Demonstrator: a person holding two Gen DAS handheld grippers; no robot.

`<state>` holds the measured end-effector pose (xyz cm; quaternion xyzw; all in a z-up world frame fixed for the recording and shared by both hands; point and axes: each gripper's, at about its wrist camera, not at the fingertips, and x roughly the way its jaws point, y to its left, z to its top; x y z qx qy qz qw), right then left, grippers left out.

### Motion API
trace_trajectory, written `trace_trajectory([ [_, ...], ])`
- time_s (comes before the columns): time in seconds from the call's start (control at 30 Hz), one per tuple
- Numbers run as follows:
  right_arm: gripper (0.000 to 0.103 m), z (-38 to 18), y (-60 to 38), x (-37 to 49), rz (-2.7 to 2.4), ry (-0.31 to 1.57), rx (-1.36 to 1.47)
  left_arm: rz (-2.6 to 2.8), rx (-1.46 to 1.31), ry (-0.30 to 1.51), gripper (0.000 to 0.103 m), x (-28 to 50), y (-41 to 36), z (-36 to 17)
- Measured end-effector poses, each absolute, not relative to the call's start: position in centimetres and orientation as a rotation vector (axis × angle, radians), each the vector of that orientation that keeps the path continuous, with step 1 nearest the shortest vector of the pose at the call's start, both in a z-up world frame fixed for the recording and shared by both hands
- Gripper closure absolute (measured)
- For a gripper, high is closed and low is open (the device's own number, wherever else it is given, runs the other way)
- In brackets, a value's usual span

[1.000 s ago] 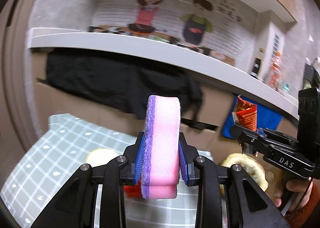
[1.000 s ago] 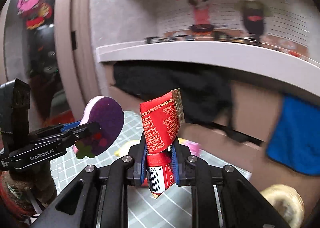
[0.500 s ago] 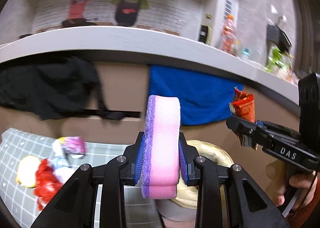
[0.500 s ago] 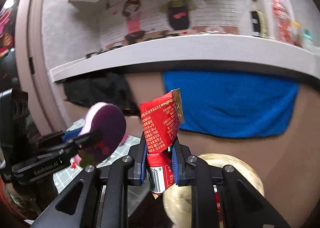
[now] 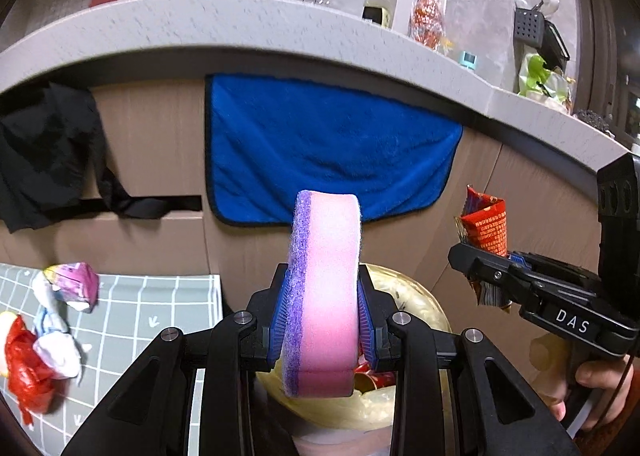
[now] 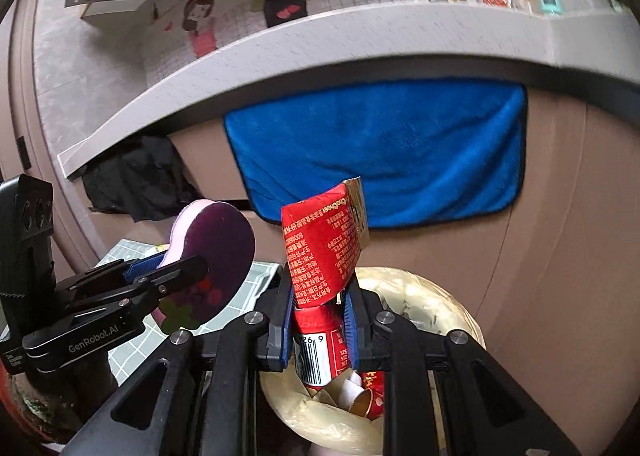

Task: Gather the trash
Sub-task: 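Open both tools to drop the sponge and packets into the bin, then move both tools back to the table toward the red bag and tissue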

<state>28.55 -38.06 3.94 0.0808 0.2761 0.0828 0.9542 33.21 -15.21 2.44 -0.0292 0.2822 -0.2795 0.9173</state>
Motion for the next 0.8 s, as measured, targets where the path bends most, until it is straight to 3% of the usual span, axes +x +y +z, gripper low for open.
trace_trajectory([
  [0.5,0.080,-1.5,-41.3,32.8,0.149,0.668,0.291,-0.648,-0.100,0.703,0.071,38.1,-18.0,-2.2],
  [0.57,0.073,-2.3,-41.7,33.4,0.151,0.673,0.310,-0.701,-0.135,0.742,0.066,39.2,-18.2,-2.9],
  [0.63,0.050,-3.2,-42.0,34.1,0.155,0.697,0.328,-0.721,-0.157,0.778,0.044,40.0,-18.1,-3.4],
  [0.8,0.043,-5.0,-42.3,34.7,0.114,0.754,0.355,-0.691,-0.176,0.793,0.038,40.6,-16.4,-3.4],
])
